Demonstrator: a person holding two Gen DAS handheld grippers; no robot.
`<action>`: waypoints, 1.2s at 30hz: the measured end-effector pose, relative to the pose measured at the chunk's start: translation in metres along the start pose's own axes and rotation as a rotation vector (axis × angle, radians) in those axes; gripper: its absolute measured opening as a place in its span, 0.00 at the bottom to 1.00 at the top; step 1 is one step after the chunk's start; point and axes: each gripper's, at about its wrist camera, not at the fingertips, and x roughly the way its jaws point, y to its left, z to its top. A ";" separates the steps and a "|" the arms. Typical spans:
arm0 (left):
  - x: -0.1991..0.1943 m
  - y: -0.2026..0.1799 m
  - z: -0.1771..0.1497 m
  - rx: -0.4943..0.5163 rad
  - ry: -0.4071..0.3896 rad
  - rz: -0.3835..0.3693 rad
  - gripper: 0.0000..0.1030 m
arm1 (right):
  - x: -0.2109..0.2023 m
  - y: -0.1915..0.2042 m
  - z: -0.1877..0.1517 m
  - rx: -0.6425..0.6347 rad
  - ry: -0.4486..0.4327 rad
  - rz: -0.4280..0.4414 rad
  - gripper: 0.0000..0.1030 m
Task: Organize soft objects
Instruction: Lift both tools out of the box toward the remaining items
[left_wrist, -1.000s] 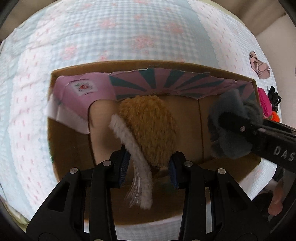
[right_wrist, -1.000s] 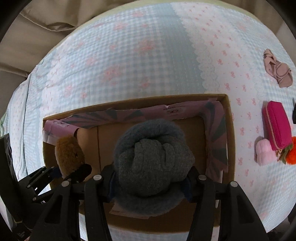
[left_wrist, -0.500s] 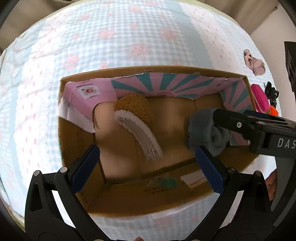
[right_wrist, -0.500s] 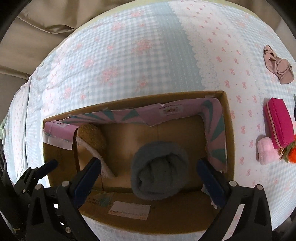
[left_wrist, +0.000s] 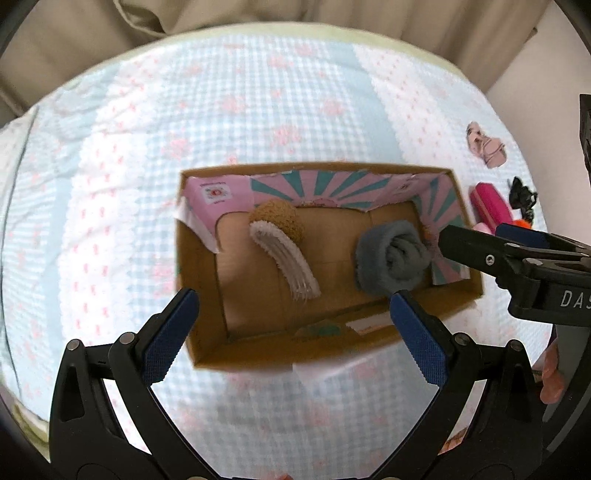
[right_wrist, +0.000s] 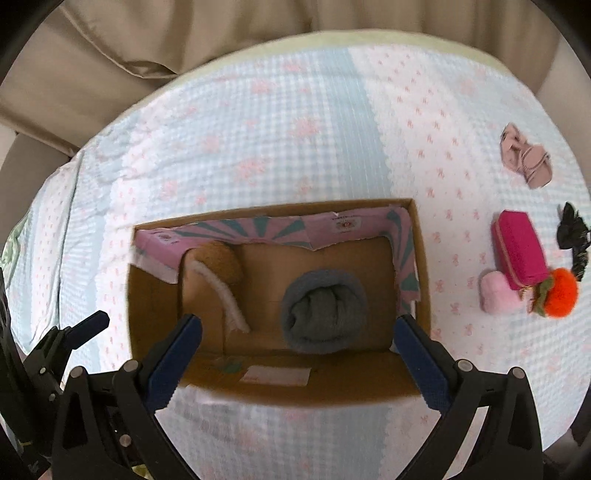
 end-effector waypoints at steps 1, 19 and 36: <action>-0.010 0.001 -0.003 -0.002 -0.014 0.000 1.00 | -0.010 0.003 -0.003 -0.005 -0.019 -0.005 1.00; -0.160 -0.031 -0.048 -0.035 -0.256 0.012 1.00 | -0.189 -0.014 -0.072 -0.021 -0.344 -0.129 1.00; -0.175 -0.192 -0.043 -0.089 -0.343 -0.002 1.00 | -0.243 -0.208 -0.108 0.024 -0.457 -0.154 1.00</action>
